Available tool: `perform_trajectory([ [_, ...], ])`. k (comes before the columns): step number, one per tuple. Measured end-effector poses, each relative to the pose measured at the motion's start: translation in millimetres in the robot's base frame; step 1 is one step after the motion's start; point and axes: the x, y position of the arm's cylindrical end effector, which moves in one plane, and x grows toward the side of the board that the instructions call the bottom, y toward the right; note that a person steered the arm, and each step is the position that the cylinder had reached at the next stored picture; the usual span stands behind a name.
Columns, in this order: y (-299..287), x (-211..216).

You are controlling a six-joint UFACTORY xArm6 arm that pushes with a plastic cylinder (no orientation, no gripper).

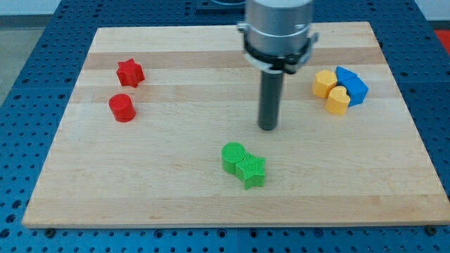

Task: Move the hexagon to the top of the board

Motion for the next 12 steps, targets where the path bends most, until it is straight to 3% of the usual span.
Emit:
perform_trajectory([
  [2, 79.1, 12.8],
  [4, 122.5, 6.7],
  [8, 122.2, -53.0],
  [12, 75.4, -78.1],
])
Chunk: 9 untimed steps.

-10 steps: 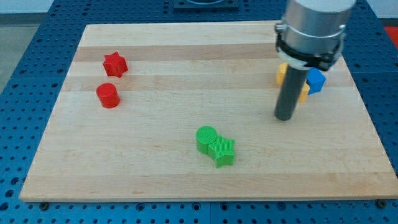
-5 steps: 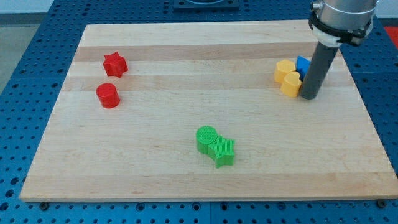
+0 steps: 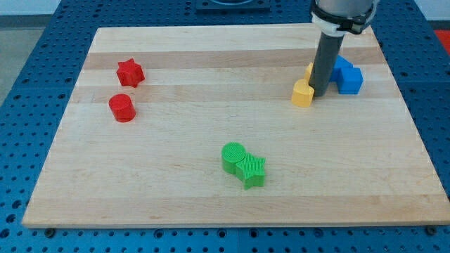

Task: Move the hexagon to the top of the board

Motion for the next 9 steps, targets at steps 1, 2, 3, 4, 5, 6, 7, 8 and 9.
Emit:
perform_trajectory([
  [1, -0.3, -19.4],
  [2, -4.5, -41.3],
  [3, -12.2, -61.8],
  [4, -21.9, -75.5],
  [5, -21.9, -79.5],
  [6, -21.9, -78.6],
  [7, -21.8, -67.1],
  [8, -20.7, -65.1],
  [9, -18.4, -80.6],
])
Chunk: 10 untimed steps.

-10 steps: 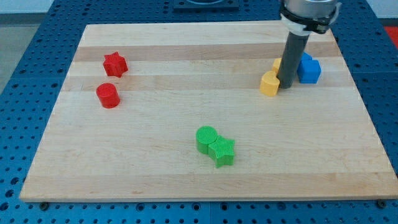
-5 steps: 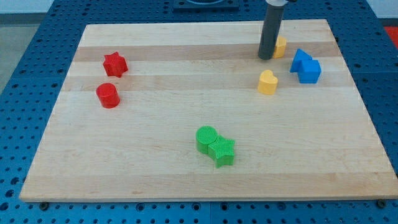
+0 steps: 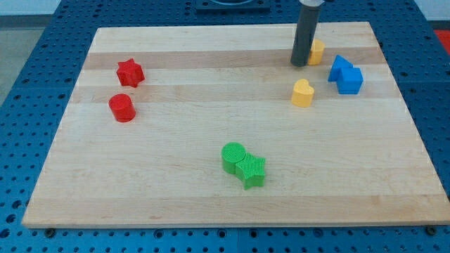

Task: Move the hexagon to the top of the board

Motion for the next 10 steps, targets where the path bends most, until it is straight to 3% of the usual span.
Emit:
perform_trajectory([
  [2, 12.3, -23.0],
  [6, 40.0, -1.9],
  [10, 48.0, -44.0],
])
